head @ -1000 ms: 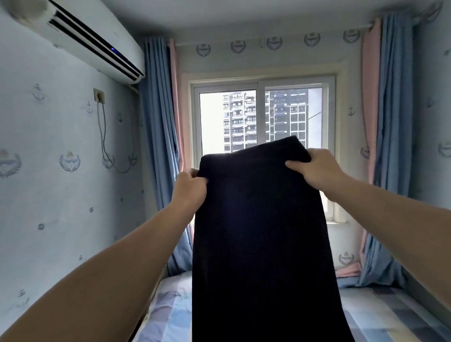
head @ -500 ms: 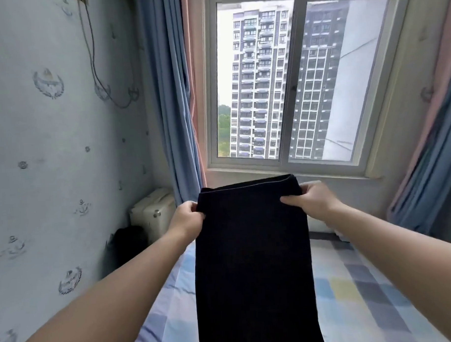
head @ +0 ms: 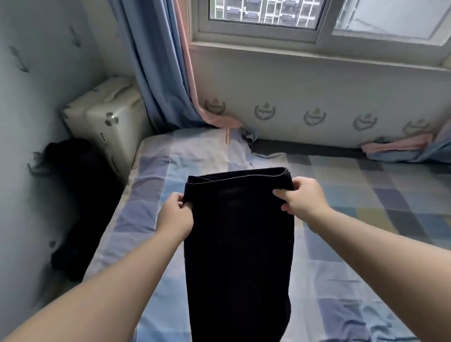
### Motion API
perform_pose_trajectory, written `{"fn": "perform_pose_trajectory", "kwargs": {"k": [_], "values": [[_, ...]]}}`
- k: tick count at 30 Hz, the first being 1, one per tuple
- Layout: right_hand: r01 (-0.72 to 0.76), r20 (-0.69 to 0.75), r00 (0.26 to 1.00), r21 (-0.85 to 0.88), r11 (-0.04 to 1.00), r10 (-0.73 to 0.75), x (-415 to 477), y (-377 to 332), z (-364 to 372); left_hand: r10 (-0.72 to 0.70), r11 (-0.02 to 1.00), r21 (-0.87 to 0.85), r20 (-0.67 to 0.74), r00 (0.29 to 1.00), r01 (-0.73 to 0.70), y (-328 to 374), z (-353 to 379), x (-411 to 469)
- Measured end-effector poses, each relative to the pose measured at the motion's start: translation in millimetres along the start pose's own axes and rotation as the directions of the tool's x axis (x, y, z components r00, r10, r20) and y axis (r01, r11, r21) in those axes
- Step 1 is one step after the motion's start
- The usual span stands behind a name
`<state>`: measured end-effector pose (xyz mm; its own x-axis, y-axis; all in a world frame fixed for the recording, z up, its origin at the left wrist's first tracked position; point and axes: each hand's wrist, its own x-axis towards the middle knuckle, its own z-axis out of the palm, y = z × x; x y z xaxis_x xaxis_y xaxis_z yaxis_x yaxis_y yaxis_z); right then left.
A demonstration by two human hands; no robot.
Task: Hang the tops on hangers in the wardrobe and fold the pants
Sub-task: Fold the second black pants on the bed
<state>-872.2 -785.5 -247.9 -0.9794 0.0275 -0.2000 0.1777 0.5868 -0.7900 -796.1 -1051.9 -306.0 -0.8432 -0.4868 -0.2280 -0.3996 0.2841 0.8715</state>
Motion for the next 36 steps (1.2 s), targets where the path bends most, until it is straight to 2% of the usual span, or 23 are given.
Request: {"fn": "perform_pose_trajectory", "kwargs": {"k": [3,5,8,10,14,18,23,27,31,36], "values": [[-0.025,-0.002,1.000,0.053,0.998,0.025,61.9,31.0,56.8,0.022,0.990,0.142,0.004,1.000,-0.022,-40.6,26.9,70.4],[-0.055,0.009,0.999,0.078,0.995,0.054,87.9,50.4,91.3,-0.006,0.956,0.292,-0.026,1.000,0.013,-67.1,42.5,105.5],[-0.076,0.090,0.993,0.001,0.997,0.076,101.3,83.5,131.8,-0.071,0.906,0.414,-0.041,0.997,0.081,-109.5,65.4,128.8],[-0.048,0.155,0.986,-0.092,0.995,0.062,93.9,108.7,151.3,-0.060,0.880,0.473,0.036,0.998,0.036,-137.7,79.2,122.2],[0.116,0.284,0.958,-0.277,0.954,-0.034,55.7,156.6,170.9,0.011,0.862,0.497,0.181,0.983,-0.101,-173.9,97.9,75.8],[0.223,0.345,0.938,-0.491,0.842,-0.047,12.1,183.6,156.0,0.080,0.779,0.590,0.242,0.967,-0.212,-180.7,107.1,17.5],[0.280,0.397,0.917,-0.555,0.784,-0.046,-45.3,209.0,115.4,0.081,0.716,0.645,0.303,0.950,-0.267,-182.9,112.1,-65.7],[0.313,0.446,0.894,-0.539,0.782,-0.050,-100.0,233.0,79.0,0.036,0.704,0.663,0.326,0.945,-0.256,-191.5,118.5,-146.7],[0.341,0.489,0.871,-0.528,0.778,-0.050,-155.2,260.4,51.8,-0.001,0.728,0.660,0.273,0.962,-0.186,-203.9,125.3,-221.7],[0.262,0.516,0.856,-0.432,0.863,-0.001,-221.6,306.5,37.1,-0.124,0.801,0.598,0.222,0.967,-0.035,-241.6,137.1,-302.9]]}}
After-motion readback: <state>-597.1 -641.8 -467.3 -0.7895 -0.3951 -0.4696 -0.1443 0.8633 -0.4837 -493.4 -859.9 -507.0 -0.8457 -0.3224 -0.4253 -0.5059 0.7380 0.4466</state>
